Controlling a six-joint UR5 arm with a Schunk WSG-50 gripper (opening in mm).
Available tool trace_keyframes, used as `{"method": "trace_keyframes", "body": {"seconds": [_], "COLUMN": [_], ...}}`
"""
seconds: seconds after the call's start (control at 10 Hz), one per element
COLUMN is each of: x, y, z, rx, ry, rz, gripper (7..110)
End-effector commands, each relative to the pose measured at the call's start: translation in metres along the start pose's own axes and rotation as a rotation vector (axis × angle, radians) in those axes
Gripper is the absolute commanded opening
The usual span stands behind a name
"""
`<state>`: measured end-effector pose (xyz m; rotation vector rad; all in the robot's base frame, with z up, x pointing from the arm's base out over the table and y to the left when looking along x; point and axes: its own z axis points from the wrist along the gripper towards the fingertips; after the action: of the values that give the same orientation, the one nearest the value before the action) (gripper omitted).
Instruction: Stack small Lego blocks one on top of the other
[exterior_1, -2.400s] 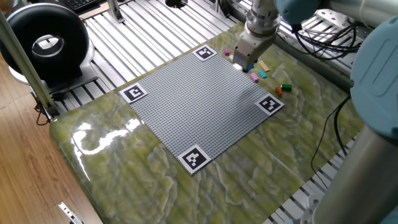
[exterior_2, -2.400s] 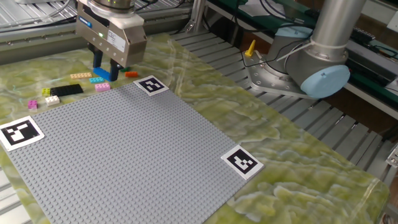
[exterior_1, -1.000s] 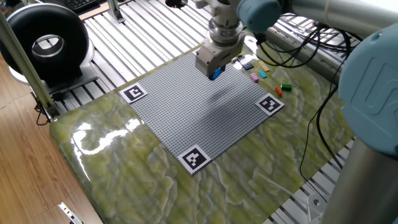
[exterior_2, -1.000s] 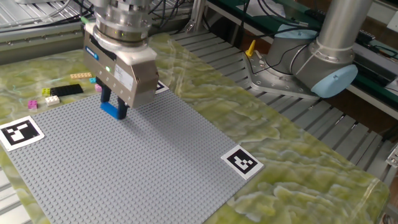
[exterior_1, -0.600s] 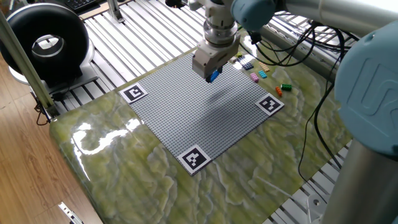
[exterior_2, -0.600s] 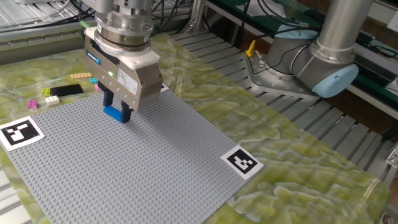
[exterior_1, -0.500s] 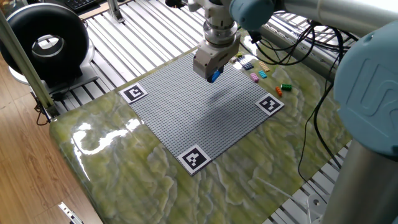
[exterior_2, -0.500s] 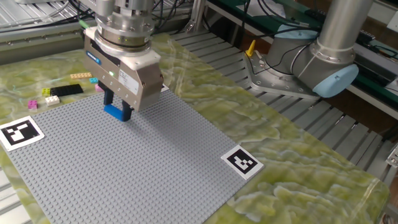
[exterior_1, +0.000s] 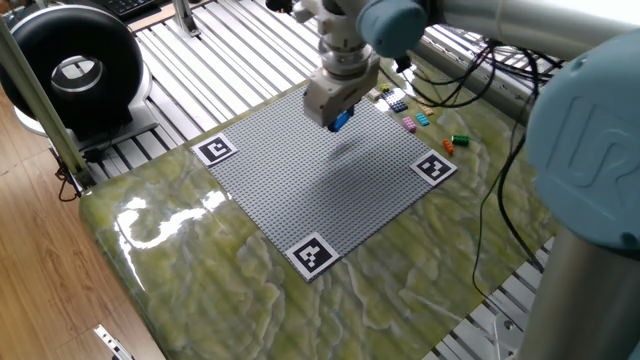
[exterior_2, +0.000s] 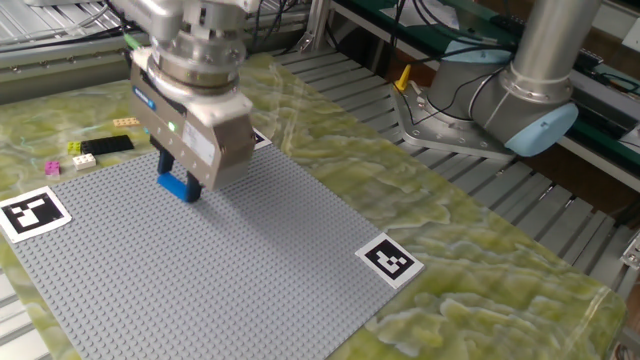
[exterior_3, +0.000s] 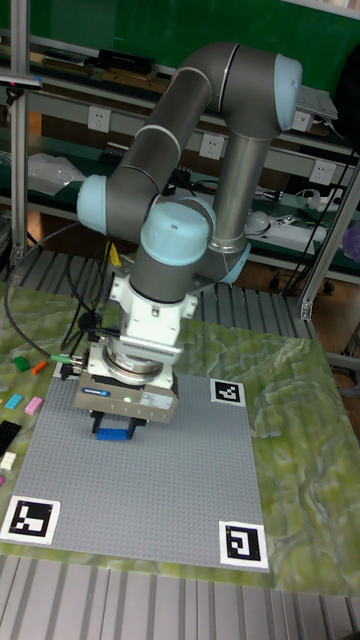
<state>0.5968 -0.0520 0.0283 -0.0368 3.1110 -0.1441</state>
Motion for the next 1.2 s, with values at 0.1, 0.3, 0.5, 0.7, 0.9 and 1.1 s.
{"method": "trace_keyframes", "body": {"seconds": [0.1,0.3,0.5,0.7,0.9,1.1], "x": [-0.021,-0.040,-0.047,-0.049,-0.058,-0.069], "y": [0.056,0.072,0.054,0.044,0.046,0.047], "z": [-0.017,-0.021,-0.014,-0.001,0.003,0.007], "rx": [-0.059,-0.101,-0.032,-0.031,-0.076,-0.098], "ry": [0.003,-0.062,-0.080,-0.116,-0.135,-0.157], "rz": [0.090,0.094,0.078,0.078,0.069,0.096], "gripper": [7,7,7,7,7,7]}}
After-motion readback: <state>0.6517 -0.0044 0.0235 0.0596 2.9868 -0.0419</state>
